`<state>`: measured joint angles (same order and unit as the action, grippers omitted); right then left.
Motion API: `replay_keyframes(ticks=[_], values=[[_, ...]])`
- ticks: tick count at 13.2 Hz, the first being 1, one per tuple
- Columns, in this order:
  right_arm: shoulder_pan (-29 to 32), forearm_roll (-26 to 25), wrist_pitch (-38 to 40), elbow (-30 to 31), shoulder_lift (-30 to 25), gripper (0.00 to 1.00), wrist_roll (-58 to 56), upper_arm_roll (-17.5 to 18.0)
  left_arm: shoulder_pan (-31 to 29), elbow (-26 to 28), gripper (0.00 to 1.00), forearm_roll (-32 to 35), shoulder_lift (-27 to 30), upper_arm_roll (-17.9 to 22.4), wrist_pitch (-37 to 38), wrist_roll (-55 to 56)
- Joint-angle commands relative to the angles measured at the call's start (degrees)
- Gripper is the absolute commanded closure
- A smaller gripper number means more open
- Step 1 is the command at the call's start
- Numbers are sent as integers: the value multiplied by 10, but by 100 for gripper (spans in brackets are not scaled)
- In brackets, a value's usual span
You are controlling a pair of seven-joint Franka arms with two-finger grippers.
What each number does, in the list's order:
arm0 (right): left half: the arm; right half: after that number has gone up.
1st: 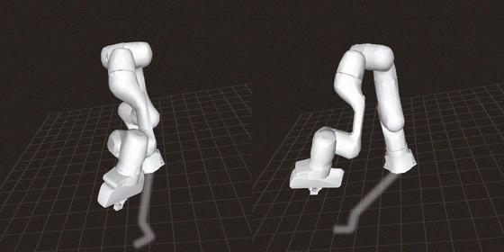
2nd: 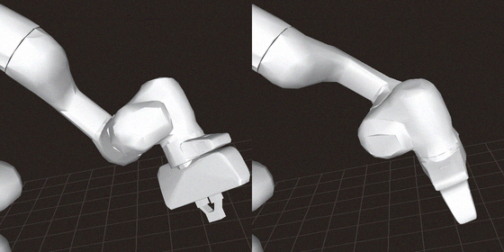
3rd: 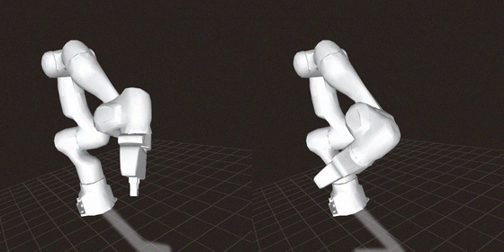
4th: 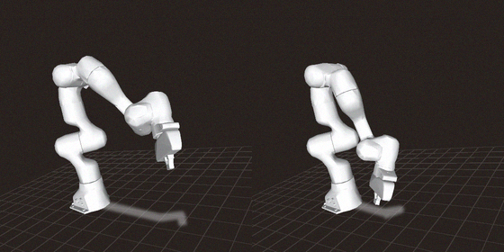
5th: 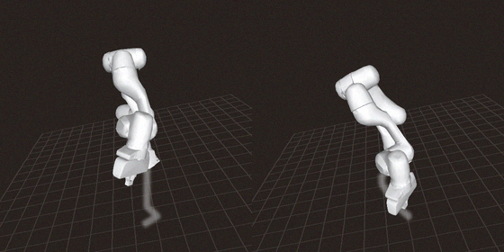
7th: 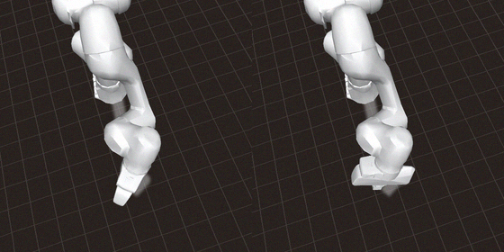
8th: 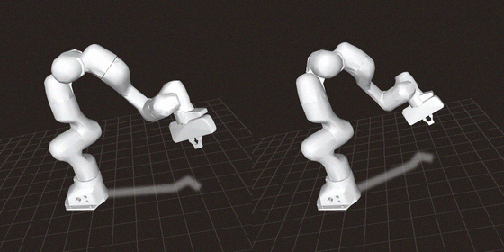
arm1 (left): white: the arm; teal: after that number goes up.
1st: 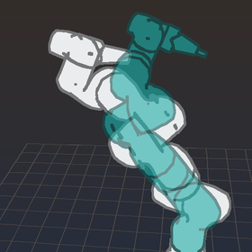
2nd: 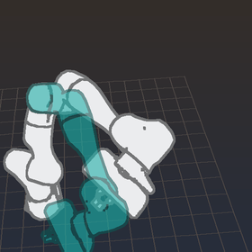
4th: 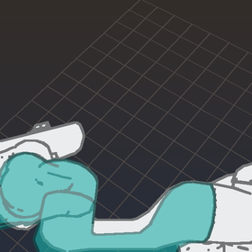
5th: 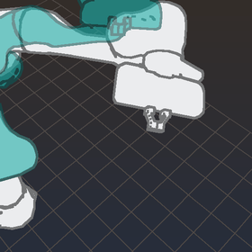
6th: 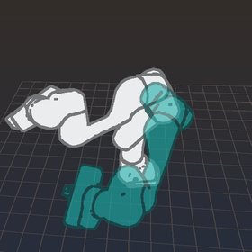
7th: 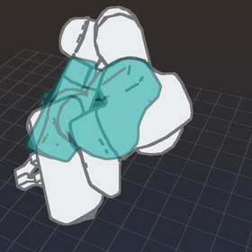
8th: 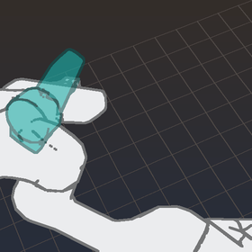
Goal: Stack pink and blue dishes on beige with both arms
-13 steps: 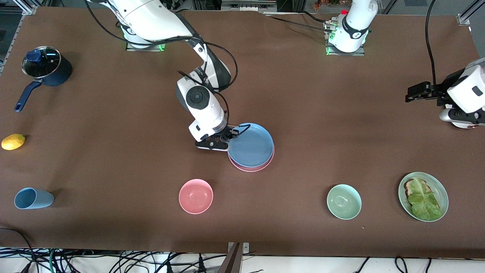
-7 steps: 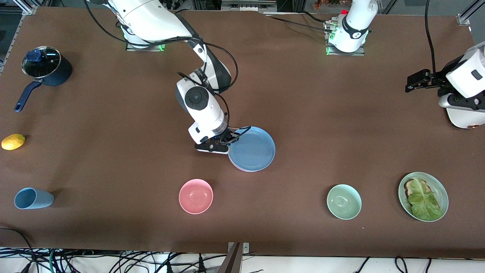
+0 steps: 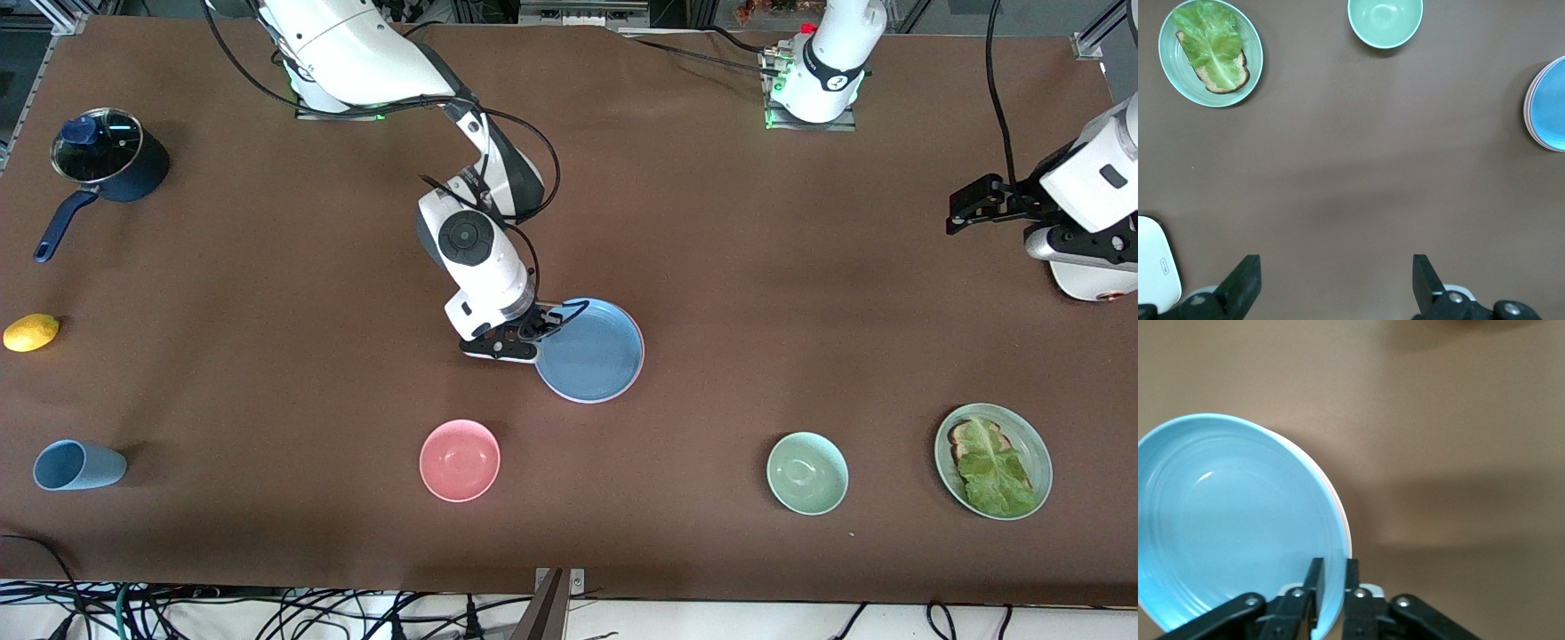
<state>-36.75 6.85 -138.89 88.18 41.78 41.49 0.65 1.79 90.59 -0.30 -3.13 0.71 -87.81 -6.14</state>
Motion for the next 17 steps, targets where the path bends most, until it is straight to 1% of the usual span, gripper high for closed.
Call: replay_keyframes(ticks=[1,3,5,8,9,11,13,15,16,17], values=[[-1,-16,5,-20,-1,0,-3,-5,8,20,0,11,19,5,-12,-8],[1,-45,26,-23,-13,0,-4,-7,6,20,0,11,18,0,-11,-8],[2,-45,79,-32,-34,0,-11,-33,5,16,0,7,17,2,-12,-9],[9,-36,198,-77,-59,0,-87,-76,6,13,0,5,13,1,-12,-9],[21,-35,230,-86,-71,0,-113,-84,6,13,0,5,14,1,-15,-9],[65,-32,280,-89,-109,0,-173,-86,5,10,0,4,11,2,-38,-8],[108,-6,339,-89,-150,0,-233,-86,10,10,0,4,7,0,-39,6],[140,-3,395,-90,-184,0,-251,-92,8,8,0,3,4,1,-41,19],[152,-3,425,-90,-194,0,-264,-100,7,8,0,3,6,0,-35,20],[156,-3,450,-90,-208,0,-298,-118,8,8,0,3,6,-1,-33,32]])
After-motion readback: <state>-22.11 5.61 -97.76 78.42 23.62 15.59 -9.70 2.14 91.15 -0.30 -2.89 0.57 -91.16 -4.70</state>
